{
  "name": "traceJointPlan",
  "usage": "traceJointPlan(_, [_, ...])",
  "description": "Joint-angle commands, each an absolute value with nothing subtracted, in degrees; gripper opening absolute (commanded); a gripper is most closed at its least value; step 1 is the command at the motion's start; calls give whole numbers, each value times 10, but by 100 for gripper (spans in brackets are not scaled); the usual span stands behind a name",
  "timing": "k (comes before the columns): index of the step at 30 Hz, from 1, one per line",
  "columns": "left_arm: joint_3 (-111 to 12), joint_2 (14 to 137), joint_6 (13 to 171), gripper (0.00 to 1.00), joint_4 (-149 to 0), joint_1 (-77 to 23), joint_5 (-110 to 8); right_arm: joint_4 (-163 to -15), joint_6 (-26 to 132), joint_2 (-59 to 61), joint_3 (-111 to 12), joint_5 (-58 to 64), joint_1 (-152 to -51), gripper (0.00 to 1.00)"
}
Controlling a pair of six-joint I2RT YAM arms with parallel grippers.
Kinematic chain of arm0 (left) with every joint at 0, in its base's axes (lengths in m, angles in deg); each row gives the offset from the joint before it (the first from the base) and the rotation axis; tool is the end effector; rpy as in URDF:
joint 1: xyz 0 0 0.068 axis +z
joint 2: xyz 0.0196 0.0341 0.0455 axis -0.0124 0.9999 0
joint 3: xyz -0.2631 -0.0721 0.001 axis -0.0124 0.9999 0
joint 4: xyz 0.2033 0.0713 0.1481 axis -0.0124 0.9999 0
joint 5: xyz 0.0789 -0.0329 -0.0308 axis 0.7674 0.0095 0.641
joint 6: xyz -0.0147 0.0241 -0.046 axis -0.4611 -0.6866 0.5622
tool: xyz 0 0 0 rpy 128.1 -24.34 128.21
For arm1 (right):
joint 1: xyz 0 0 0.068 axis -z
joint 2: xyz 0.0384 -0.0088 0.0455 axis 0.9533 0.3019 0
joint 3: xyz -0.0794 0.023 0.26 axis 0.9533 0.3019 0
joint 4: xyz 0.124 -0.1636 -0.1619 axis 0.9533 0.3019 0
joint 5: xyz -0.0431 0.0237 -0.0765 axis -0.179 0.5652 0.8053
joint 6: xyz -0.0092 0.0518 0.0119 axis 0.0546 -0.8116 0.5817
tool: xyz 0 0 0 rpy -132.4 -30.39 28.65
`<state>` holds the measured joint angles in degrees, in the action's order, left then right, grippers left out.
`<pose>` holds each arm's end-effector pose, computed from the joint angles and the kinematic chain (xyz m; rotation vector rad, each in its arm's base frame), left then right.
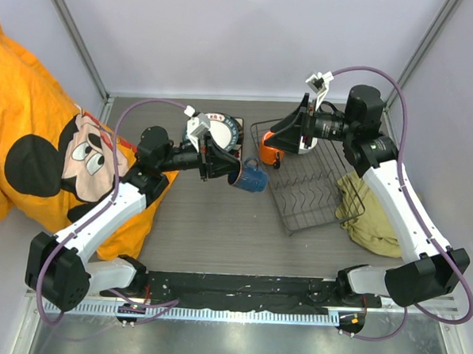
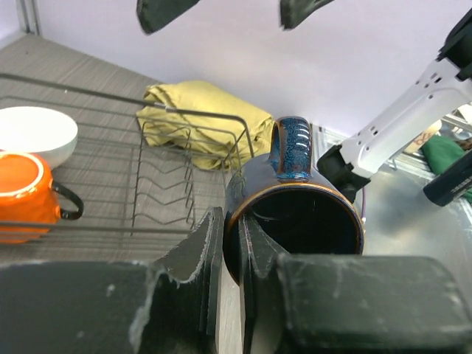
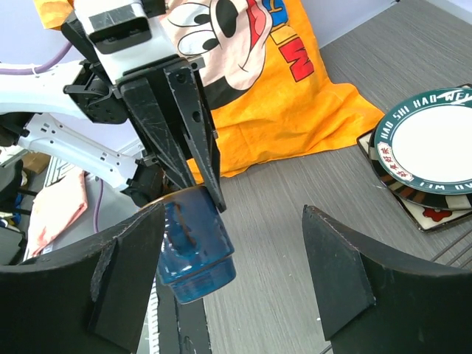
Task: Unload the mixed dishes from the dish rack
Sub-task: Place the cup at the center of the board.
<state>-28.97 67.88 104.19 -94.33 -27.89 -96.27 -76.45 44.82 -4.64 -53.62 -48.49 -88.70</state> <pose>0.2256 -0.1480 0.3542 0.8614 1.4499 -1.3640 0.2636 0.1090 0.4339 -0.8225 1.6260 1.2780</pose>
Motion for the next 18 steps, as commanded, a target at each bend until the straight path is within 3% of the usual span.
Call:
traceJointPlan(1, [-321,665,999,0,-914,-271,-949,-780,463,-70,-546,-481,-887,81])
traceJointPlan(11, [-388,711,845,0,-725,-259,-890,-742,504,-97,-537,-450,-886,81])
traceJointPlan(18, [-493,786,691,0,-478,-257,-777,-665,586,-102,-554,-380,-887,81])
